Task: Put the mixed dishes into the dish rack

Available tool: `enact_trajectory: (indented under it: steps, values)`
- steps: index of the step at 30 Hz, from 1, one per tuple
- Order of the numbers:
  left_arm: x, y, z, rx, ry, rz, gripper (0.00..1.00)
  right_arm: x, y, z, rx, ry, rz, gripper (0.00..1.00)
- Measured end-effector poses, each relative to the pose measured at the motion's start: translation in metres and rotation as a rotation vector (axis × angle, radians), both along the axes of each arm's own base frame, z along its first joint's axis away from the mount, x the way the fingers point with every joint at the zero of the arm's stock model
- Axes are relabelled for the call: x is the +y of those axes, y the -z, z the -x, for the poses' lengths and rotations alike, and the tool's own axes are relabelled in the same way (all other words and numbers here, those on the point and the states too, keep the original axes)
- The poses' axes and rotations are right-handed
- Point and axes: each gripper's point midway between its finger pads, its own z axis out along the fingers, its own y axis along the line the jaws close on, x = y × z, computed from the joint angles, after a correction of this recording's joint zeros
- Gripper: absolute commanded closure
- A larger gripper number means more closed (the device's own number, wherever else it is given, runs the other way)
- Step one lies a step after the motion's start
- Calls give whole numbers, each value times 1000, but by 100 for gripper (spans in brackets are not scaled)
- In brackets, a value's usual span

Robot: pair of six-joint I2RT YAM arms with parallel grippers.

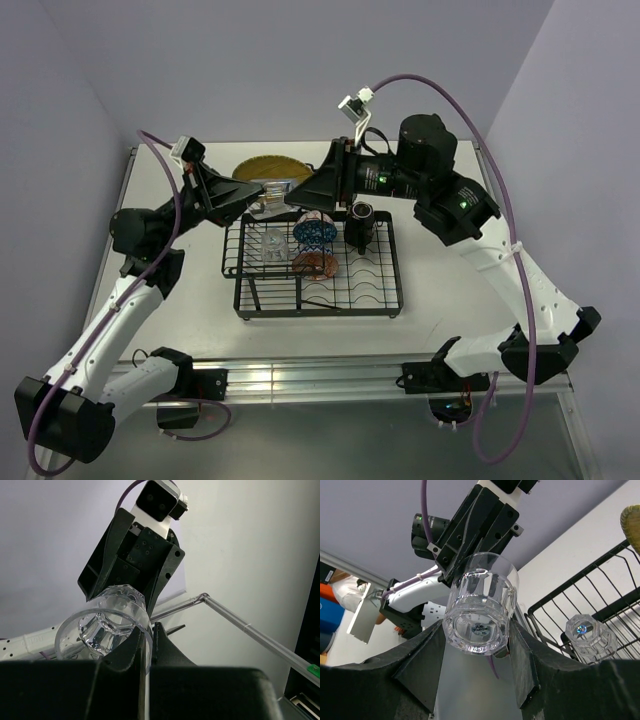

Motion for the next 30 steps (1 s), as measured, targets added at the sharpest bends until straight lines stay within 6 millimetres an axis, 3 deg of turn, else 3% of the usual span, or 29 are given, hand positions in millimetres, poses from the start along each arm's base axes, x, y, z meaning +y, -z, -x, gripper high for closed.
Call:
enact_trajectory:
  steps: [2,3,4,5,7,8,13,18,26,30]
  values:
    - [1,-2,0,-5,-6,8,100,2,-2,-1,-5,2,-3,63]
    - [2,-3,0,-8,-9,12,100,2,-3,-1,-7,2,-4,88]
    - [2,-3,0,-11,-10,13,98,2,-3,-1,-9,3,-5,100]
    - [3,-4,0,-13,-11,16,77,2,-4,-1,-11,6,-5,100]
    - [3,-3,0,-24,-17,18,49,4,-5,0,-10,5,-7,100]
    - [2,-3,0,-28,-15,15,1,6,-4,2,-6,-3,-5,100]
    - [1,-1,5,-32,6,3,1,9,12,1,21,16,43,100]
    - [4,9,-3,19,5,-50,1,-2,15,-2,16,64,59,100]
    - [16,12,-16,63,-69,-284,1,-71,3,-17,-16,278,50,100]
    - [29,22,-18,71,-134,-371,1,-96,8,-23,-20,377,115,100]
